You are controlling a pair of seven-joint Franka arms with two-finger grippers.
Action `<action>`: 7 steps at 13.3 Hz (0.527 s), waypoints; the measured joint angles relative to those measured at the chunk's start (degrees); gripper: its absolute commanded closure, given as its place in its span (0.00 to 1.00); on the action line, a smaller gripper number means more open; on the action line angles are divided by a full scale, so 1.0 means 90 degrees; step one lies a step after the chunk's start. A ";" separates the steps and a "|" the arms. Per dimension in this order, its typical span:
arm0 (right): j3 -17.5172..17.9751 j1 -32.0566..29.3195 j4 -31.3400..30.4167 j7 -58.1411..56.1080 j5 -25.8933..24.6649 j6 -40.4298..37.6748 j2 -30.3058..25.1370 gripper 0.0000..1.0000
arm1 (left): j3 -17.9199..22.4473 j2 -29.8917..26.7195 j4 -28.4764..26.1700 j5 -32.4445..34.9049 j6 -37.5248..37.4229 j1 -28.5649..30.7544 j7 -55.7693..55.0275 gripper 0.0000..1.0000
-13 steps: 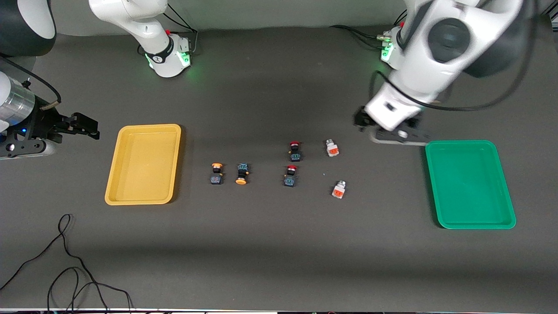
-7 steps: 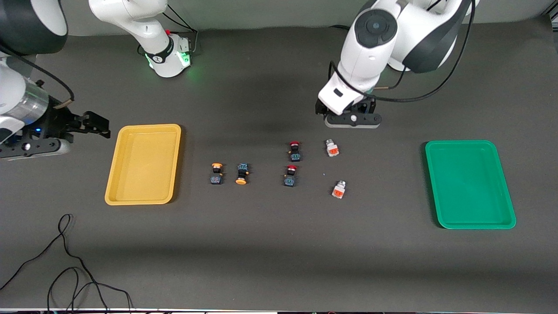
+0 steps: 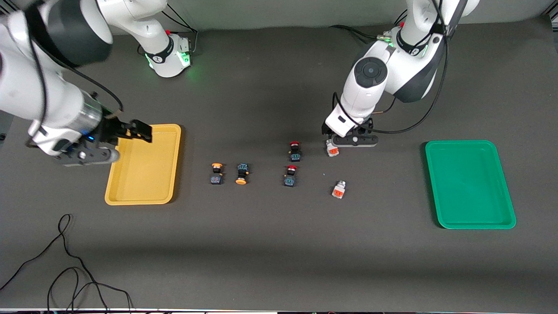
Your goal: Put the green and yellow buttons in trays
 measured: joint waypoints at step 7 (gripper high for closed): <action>0.0003 0.0381 -0.0784 0.0290 0.0010 0.1733 0.1424 0.00 | -0.0095 0.1322 -0.0384 -0.0016 0.1973 -0.0042 -0.1392 0.01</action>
